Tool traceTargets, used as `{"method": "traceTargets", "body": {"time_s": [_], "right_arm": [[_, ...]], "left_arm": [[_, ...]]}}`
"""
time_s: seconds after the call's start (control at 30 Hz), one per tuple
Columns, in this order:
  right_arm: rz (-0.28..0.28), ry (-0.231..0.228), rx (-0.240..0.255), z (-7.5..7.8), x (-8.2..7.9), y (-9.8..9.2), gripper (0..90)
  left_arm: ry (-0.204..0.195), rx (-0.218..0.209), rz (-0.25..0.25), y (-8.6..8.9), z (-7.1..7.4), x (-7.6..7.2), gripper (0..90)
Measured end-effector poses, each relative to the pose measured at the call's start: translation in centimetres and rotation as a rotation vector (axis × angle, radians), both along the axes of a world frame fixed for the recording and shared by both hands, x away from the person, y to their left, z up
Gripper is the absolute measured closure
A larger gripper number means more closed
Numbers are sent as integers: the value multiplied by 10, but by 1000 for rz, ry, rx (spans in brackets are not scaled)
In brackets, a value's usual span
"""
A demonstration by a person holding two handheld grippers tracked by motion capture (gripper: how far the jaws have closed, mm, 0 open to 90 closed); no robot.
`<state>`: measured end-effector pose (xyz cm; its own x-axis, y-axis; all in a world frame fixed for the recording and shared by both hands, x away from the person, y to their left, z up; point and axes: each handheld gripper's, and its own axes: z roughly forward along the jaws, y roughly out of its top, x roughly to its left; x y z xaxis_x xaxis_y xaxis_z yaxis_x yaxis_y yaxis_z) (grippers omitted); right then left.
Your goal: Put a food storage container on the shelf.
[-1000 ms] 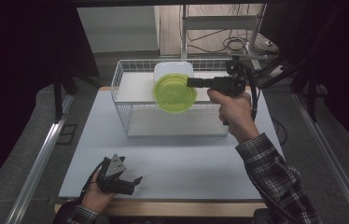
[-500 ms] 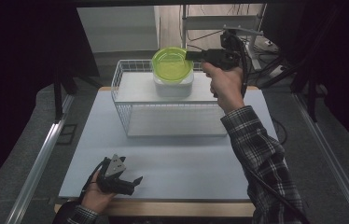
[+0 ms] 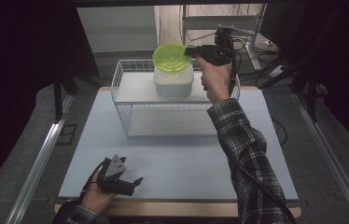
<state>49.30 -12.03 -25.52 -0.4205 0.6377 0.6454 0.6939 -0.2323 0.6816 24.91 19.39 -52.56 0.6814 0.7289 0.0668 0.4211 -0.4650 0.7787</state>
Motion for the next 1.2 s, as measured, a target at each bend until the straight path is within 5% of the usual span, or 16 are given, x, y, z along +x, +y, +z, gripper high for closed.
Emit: {"method": "traceTargets", "body": {"time_s": [0.43, 0.57, 0.87, 1.2], "right_arm": [[-37, -5, -26, -6, 4, 2, 700], [-34, -22, -36, -8, 5, 1, 580], [32, -106, -44, -5, -1, -12, 315], [77, -146, -91, -19, -24, -40, 230]], "left_arm": [[2, 16, -9, -1, -1, 0, 39], [2, 19, -10, -1, -1, 0, 40], [4, 20, -8, -1, -1, 0, 40], [8, 21, -5, -3, -2, 0, 40]]}}
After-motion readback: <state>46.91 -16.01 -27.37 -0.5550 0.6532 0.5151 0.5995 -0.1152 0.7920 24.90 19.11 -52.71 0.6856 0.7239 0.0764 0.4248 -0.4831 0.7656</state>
